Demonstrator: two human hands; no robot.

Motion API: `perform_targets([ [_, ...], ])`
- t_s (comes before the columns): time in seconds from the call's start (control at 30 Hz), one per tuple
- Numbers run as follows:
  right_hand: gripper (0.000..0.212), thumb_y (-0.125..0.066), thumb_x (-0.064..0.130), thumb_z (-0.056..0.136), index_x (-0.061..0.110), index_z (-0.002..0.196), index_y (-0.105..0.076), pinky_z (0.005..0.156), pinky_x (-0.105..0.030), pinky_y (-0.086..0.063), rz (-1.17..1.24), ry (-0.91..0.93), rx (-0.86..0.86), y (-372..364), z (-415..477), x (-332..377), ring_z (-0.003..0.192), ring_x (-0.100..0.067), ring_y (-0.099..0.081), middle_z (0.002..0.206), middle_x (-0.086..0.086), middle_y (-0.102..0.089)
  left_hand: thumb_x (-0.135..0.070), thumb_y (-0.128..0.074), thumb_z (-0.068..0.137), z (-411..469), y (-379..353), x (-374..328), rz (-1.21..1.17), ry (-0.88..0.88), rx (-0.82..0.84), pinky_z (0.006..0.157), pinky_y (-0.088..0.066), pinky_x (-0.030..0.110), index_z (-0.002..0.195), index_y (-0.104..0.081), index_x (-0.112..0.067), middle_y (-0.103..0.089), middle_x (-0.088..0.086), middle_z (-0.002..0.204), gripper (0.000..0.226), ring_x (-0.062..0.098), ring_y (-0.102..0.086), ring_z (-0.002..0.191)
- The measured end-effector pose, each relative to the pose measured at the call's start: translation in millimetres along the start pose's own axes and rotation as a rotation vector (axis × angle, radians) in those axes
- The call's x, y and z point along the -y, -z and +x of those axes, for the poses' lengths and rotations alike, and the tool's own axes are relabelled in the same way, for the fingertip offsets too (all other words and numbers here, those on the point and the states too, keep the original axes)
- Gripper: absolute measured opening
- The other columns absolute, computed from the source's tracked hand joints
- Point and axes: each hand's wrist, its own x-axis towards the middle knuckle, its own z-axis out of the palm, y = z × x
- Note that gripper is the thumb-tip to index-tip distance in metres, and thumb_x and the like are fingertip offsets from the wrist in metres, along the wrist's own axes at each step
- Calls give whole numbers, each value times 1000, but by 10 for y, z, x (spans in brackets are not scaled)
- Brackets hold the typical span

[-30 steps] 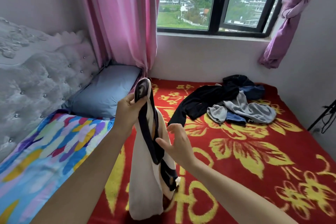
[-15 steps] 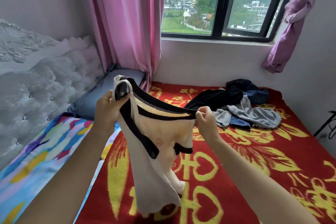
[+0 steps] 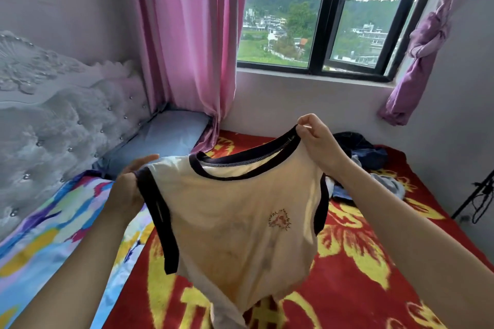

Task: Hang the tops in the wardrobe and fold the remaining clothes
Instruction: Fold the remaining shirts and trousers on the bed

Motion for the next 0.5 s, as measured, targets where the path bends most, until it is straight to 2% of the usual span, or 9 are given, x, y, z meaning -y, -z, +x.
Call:
perform_targets([
  [0.03,18,-39,9,99,18,84,-44,52,-10,-33,-30,26,21,15,12,47,61,-8,-34,73,3,-41,11,-25,91,3,86,23,45,16,-10,60,-53,15,74,-75,-19,-71,-4,67,61,5,-66,60],
  [0.07,20,-39,8,98,20,82,-44,52,-11,-32,-49,49,36,30,33,99,61,-8,-34,72,3,-41,15,-23,88,0,168,43,115,34,1,63,-54,17,77,-74,-18,-72,-4,73,62,4,-67,64],
  [0.13,21,-40,9,98,22,82,-45,54,-13,-32,-89,68,56,63,70,196,62,-9,-35,73,4,-43,20,-22,78,11,293,89,250,101,93,72,-50,28,93,-64,-15,-68,8,100,57,9,-66,83],
  [0.17,17,-41,10,98,20,85,-46,56,-13,-33,-120,67,73,72,82,237,63,-8,-37,75,5,-44,16,-27,74,22,324,108,267,144,148,77,-45,32,98,-61,-15,-61,14,113,52,15,-62,95],
  [0.23,10,-41,12,98,16,93,-48,61,-13,-35,-156,69,122,79,91,308,66,-4,-42,80,7,-47,-2,-46,63,26,230,137,274,179,271,90,-40,37,109,-56,-24,-53,10,124,52,17,-53,109],
  [0.3,15,-42,11,98,20,88,-49,64,-13,-38,-130,85,182,38,82,375,69,-3,-47,82,6,-51,-23,-71,53,8,-26,211,434,146,475,104,-36,38,122,-43,-41,-46,-3,133,76,10,-44,121],
  [0.33,19,-42,10,98,23,85,-48,65,-14,-38,-115,91,210,18,75,407,69,-5,-49,81,5,-53,-39,-80,50,2,-211,286,573,131,600,107,-34,37,128,-34,-50,-39,-8,140,91,8,-37,127],
  [0.4,22,-43,10,98,25,82,-48,65,-17,-38,-110,95,244,-32,71,446,68,-7,-49,79,4,-53,-58,-81,52,-52,-593,454,791,129,811,108,-34,34,138,-13,-53,-23,-14,147,109,7,-26,135],
  [0.5,23,-43,8,98,23,80,-48,62,-19,-35,-43,75,232,20,55,448,64,-8,-44,75,4,-49,-34,-81,69,-98,-1019,721,769,276,903,108,-34,33,148,-2,-35,-18,1,155,112,19,-23,140],
])
